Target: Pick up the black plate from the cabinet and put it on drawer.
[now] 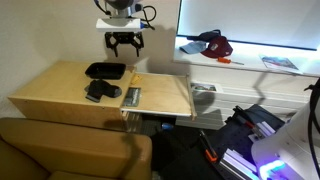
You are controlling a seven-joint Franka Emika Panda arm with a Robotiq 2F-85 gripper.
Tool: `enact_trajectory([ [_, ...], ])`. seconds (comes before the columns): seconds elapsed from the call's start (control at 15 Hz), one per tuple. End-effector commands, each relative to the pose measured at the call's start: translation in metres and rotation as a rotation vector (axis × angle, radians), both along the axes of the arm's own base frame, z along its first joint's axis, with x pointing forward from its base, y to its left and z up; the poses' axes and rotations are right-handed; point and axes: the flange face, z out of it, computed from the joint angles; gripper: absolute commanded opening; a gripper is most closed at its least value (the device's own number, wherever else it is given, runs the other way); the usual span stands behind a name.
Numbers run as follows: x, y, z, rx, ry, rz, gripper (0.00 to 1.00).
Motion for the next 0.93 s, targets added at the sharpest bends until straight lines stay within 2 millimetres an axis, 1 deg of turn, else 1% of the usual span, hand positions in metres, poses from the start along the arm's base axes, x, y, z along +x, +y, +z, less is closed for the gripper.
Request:
enact_trajectory([
  [0.0,-0.004,-0.003,-0.022,-0.046,0.020,-0.003,1.00],
  [0.07,0.006,-0.002,-0.043,-0.045,-0.014,-0.049,1.00],
  [0.2,0.024,0.007,-0.071,-0.021,-0.073,-0.135,1.00],
  [0.4,0.050,0.020,-0.105,0.015,-0.165,-0.239,1.00],
  [0.53,0.067,0.022,-0.119,0.023,-0.221,-0.302,1.00],
  [0.67,0.084,0.018,-0.128,0.030,-0.261,-0.376,1.00],
  [0.8,0.098,0.015,-0.130,0.058,-0.258,-0.455,1.00],
  [0.87,0.082,0.015,-0.129,0.035,-0.241,-0.403,1.00],
])
